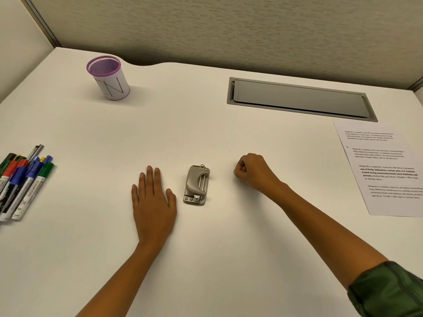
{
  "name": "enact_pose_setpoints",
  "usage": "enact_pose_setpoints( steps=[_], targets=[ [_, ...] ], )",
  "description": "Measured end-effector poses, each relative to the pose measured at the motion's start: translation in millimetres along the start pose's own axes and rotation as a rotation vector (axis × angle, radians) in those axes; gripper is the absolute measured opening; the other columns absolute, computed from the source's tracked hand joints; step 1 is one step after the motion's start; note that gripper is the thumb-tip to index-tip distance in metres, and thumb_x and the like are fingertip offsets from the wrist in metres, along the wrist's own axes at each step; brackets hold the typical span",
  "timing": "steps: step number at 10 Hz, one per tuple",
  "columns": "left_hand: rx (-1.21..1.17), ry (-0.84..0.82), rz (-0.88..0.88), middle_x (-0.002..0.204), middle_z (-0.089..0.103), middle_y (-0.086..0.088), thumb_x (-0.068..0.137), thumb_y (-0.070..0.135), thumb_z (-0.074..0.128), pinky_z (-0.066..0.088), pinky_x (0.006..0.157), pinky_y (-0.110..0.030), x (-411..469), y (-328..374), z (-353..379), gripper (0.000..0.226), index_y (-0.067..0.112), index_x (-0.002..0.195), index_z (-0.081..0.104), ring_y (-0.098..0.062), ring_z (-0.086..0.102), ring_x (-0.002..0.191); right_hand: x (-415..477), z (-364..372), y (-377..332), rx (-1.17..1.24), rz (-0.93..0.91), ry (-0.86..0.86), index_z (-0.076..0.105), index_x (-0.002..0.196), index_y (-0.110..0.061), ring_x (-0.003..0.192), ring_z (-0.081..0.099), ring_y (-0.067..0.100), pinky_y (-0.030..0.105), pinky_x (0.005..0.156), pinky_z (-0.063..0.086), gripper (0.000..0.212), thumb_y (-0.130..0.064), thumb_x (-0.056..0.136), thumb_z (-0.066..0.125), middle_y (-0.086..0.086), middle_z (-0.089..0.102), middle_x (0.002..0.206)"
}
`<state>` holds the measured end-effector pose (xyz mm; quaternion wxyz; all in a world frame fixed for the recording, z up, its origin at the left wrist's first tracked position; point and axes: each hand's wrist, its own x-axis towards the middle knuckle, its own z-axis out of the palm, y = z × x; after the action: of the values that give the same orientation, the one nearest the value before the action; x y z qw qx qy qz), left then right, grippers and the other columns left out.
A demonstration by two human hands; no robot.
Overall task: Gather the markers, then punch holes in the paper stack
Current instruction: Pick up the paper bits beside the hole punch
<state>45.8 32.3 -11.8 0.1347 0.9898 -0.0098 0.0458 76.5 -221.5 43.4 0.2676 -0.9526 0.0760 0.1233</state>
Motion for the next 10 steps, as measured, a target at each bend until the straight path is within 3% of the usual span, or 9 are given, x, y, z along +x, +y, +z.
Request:
enact_pose_setpoints(
  steps=[2,4,6,7,8,10],
  targets=[
    [-0.001,0.000,0.001,0.158,0.021,-0.007,0.092,0.030,0.027,0.014,0.119,-0.044,0.6,-0.2,0.6,0.060,0.010,0.149,0.024,-0.025,0.019,0.146,-0.2,-8.3,9.1,0.537,0.209,0.045,0.050,0.071,-0.010,0.064,0.054,0.020,0.022,0.056,0.043,0.012,-0.003,0.081,0.053,0.005,0.059,0.071],
    [0.007,-0.004,-0.001,0.158,0.021,-0.008,0.092,0.030,0.027,0.015,0.119,-0.044,1.0,-0.2,1.2,0.060,0.011,0.149,0.024,-0.025,0.019,0.146,3.9,-19.2,13.7,0.792,0.201,0.129,0.057,0.079,-0.007,0.063,0.068,0.019,0.033,0.074,0.056,0.014,-0.004,0.078,0.070,0.010,0.071,0.075],
    [0.011,-0.004,-0.002,0.158,0.021,-0.008,0.092,0.030,0.027,0.015,0.119,-0.044,0.8,-0.7,1.3,0.060,0.011,0.149,0.024,-0.025,0.019,0.146,14.8,-20.6,6.6,0.354,0.047,0.210,0.069,0.084,-0.010,0.062,0.058,0.008,0.003,0.058,0.041,0.006,-0.009,0.078,0.071,0.000,0.066,0.075],
    [0.012,-0.006,-0.001,0.158,0.020,-0.007,0.093,0.030,0.027,0.015,0.119,-0.044,1.0,-0.8,1.7,0.060,0.011,0.149,0.024,-0.025,0.019,0.146,24.3,-13.6,1.4,0.174,-0.073,0.246,0.070,0.088,-0.005,0.068,0.053,0.012,0.012,0.062,0.037,0.009,-0.006,0.079,0.071,0.007,0.067,0.079],
    [0.011,-0.005,-0.001,0.158,0.020,-0.007,0.093,0.030,0.027,0.015,0.119,-0.044,1.1,-0.6,1.9,0.060,0.011,0.149,0.024,-0.025,0.019,0.146,33.2,-10.0,-1.7,0.132,-0.081,0.274,0.070,0.089,-0.002,0.072,0.054,0.014,0.017,0.068,0.037,0.010,-0.007,0.081,0.070,0.011,0.069,0.085],
    [0.001,0.002,-0.006,0.158,0.021,-0.007,0.092,0.029,0.029,0.015,0.119,-0.044,0.6,-0.8,1.5,0.059,0.011,0.149,0.025,-0.024,0.020,0.146,48.5,-3.1,-4.5,0.007,-0.048,0.254,0.067,0.089,0.004,0.083,0.061,0.026,0.033,0.073,0.048,0.010,-0.005,0.085,0.064,0.015,0.068,0.090]
  ],
)
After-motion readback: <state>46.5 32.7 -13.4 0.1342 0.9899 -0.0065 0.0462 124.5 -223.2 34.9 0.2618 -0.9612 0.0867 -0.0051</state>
